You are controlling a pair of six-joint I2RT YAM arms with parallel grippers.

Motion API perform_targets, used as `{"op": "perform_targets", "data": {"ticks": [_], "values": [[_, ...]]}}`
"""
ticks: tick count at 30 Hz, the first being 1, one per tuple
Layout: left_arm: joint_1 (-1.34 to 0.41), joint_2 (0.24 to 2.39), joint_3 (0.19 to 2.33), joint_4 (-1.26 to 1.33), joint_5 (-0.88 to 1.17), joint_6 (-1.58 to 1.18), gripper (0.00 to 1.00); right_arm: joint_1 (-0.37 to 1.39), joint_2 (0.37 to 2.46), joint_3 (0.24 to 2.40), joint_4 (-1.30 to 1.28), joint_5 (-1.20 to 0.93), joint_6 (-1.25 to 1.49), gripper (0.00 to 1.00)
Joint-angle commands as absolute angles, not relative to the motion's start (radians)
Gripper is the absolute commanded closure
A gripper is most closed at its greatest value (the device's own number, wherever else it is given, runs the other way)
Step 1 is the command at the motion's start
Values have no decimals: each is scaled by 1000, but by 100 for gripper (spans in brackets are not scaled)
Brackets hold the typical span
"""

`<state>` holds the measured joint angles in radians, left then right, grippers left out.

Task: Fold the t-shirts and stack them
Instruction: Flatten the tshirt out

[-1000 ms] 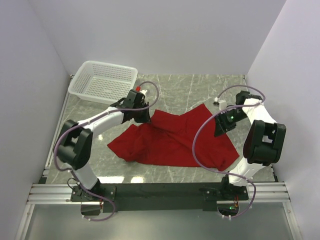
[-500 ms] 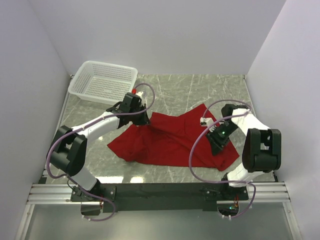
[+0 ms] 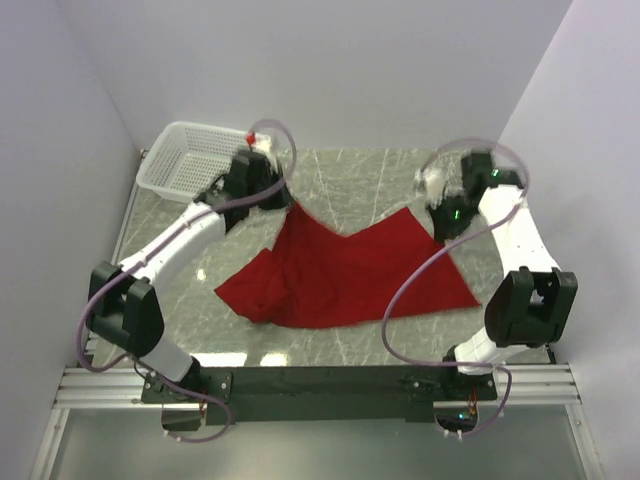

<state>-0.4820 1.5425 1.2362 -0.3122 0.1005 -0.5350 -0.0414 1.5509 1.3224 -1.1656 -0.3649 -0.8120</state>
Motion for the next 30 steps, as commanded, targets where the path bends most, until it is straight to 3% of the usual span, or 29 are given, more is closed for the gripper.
{"op": "perform_targets", "data": {"ticks": [1, 9, 13, 19, 22, 25, 30], "values": [[-445, 1557, 1512, -230, 46, -509, 99, -49, 1542, 1630, -1117, -399, -677, 100], [-426, 1828, 2252, -161, 75, -543, 100, -58, 1649, 2310, -826, -201, -421, 100], [-428, 1767, 2284, -11, 80, -565, 99, -90, 1563, 2396, -645, -195, -405, 100], [-426, 1482, 1893, 123, 130, -502, 99, -155, 1300, 2056, -641, -337, -526, 100], [-426, 1358, 1636, 81, 192, -489, 99, -170, 1131, 1602, -701, -440, -690, 100], [-428, 1221, 1317, 68, 268, -526, 99, -170, 982, 1331, -831, -506, -886, 100], [-468, 1054, 853, -46, 360, -699, 99, -170, 951, 925, -1063, -545, -1118, 100]]}}
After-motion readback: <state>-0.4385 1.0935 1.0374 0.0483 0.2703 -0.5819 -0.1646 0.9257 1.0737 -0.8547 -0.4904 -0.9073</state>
